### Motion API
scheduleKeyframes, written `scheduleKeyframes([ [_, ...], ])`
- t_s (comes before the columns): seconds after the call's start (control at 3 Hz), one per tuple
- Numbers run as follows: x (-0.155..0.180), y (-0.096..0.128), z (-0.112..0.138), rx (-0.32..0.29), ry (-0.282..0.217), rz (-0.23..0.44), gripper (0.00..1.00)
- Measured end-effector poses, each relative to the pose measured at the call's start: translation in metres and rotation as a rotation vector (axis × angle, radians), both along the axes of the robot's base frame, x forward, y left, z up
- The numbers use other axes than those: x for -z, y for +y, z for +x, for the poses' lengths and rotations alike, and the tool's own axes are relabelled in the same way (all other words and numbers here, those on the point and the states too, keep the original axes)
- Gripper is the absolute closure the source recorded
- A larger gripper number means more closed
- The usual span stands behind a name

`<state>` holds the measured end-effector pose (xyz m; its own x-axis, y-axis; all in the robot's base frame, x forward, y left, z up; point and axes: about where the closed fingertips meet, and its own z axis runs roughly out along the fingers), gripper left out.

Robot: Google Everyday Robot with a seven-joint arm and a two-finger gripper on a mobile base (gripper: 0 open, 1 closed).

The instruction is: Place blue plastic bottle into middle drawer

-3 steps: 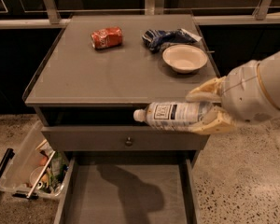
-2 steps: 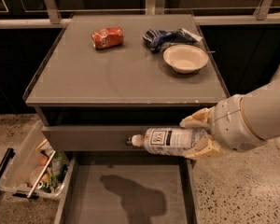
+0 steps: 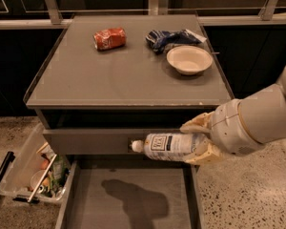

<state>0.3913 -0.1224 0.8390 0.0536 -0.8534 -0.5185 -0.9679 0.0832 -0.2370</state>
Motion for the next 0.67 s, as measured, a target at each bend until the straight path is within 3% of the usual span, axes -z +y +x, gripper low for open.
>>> scheduleKeyframes([
  [0.67, 0.105, 0.004, 0.011, 0.081, 0.094, -0.052, 1.0],
])
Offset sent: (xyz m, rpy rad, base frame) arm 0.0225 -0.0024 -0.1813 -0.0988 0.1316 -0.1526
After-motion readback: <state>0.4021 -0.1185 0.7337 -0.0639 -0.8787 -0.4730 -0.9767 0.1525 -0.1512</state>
